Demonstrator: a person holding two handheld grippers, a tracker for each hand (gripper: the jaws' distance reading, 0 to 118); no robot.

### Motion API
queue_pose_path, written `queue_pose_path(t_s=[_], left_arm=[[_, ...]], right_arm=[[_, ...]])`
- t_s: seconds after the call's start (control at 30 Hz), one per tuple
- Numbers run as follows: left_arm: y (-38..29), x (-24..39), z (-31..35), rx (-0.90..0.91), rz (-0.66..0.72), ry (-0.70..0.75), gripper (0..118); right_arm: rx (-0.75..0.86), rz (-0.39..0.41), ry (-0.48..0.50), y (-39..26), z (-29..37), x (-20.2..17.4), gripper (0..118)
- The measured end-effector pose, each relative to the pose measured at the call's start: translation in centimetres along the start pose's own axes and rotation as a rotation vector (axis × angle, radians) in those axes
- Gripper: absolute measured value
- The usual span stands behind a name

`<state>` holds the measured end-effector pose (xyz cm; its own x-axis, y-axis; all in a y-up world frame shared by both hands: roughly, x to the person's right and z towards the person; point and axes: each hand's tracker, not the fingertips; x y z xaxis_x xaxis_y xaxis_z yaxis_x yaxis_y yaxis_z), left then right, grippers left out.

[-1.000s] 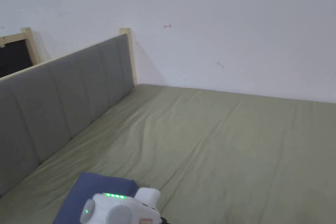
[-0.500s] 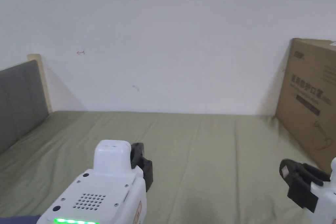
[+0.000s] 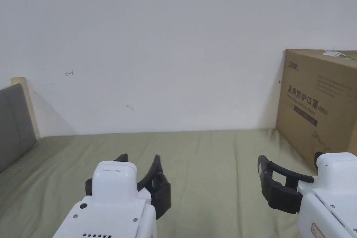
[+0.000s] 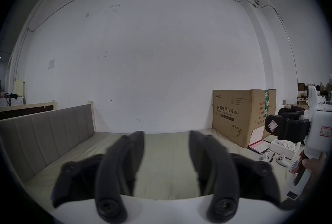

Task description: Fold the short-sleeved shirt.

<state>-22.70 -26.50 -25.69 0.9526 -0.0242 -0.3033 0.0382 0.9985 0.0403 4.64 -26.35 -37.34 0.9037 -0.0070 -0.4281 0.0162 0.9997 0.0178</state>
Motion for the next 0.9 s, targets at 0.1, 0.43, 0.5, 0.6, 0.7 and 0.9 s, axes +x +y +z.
queue_pose_path(t_s=[0.1, 0.43, 0.5, 0.6, 0.7, 0.9], left_arm=[[-0.1, 0.1, -0.2, -0.030, 0.027, -0.003, 114], [-0.5, -1.1, -0.2, -0.047, 0.106, 0.025, 114], [-0.5, -1.2, -0.2, -0.050, 0.105, 0.036, 114], [-0.6, -1.5, -0.2, -0.052, 0.094, 0.035, 114], [-0.7, -1.4, -0.1, -0.054, 0.085, 0.029, 114], [-0.8, -0.8, -0.3, -0.074, 0.041, 0.082, 114]], right_arm=[[0.006, 0.006, 0.001, 0.3, 0.4, -0.5, 117], [0.037, 0.020, -0.012, 0.9, 0.8, -1.0, 118], [0.018, 0.024, -0.001, 0.9, 0.6, -1.2, 118], [0.003, 0.027, 0.006, 0.6, 0.5, -1.4, 118], [-0.008, 0.018, 0.015, 0.4, 0.4, -1.6, 118], [-0.034, 0.018, 0.032, 0.0, 0.1, -2.0, 118]])
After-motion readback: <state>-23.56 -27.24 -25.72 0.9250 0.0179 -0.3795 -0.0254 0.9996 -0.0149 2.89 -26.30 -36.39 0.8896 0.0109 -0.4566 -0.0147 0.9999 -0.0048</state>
